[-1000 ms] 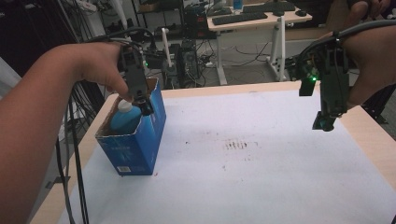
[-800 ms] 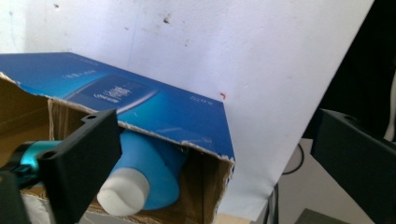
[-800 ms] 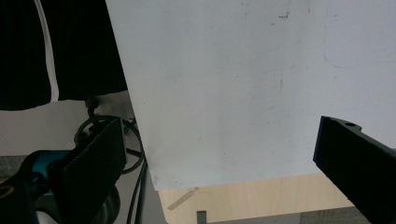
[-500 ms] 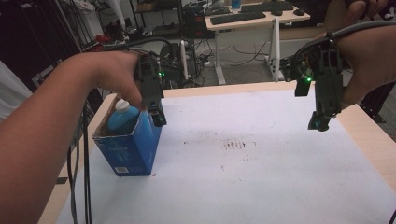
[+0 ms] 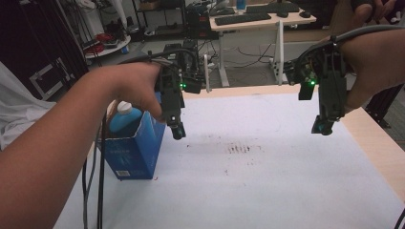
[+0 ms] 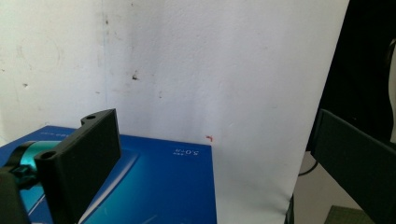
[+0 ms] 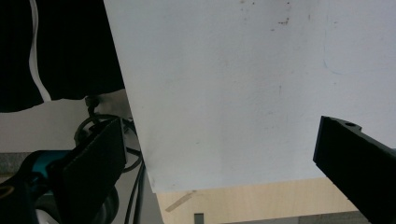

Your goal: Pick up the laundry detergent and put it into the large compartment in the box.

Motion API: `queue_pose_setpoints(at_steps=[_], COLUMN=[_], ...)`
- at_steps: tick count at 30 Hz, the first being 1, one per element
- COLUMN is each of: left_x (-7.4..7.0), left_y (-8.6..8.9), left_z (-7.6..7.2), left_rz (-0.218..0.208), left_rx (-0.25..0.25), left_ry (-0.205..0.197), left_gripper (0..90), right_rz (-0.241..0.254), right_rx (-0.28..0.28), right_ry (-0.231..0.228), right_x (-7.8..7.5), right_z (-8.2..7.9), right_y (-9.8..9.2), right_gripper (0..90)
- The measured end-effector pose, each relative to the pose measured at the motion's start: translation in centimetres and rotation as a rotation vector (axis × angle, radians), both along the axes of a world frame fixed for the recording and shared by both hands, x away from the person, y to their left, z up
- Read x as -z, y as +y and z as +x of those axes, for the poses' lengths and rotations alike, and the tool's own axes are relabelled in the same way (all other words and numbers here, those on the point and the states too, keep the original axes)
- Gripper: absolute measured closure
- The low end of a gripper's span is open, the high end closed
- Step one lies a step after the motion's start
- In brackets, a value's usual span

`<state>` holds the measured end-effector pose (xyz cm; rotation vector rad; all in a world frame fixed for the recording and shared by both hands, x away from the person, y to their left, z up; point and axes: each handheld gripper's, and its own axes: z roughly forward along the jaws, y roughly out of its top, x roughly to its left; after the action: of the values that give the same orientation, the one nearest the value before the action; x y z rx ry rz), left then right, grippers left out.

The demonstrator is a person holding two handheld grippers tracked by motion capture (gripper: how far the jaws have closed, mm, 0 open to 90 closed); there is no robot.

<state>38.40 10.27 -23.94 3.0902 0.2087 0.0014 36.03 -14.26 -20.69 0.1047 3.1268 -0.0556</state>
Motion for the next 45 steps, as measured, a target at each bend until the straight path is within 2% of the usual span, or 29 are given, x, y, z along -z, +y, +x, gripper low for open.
queue_pose_setpoints(at_steps=[10, 45], left_x=[0.7, 1.2], left_y=[-0.8, -0.9], left_z=[0.0, 0.1], left_rz=[-0.01, -0.011], left_rx=[0.023, 0.02], left_ry=[0.004, 0.01], left_gripper=[1.6, 1.6], right_rz=[0.007, 0.01], right_rx=[-0.001, -0.011], right_ry=[-0.007, -0.006], right_x=[-0.7, -0.7], right_z=[0.2, 0.2], right_y=[-0.2, -0.1], right_gripper=[1.8, 1.8])
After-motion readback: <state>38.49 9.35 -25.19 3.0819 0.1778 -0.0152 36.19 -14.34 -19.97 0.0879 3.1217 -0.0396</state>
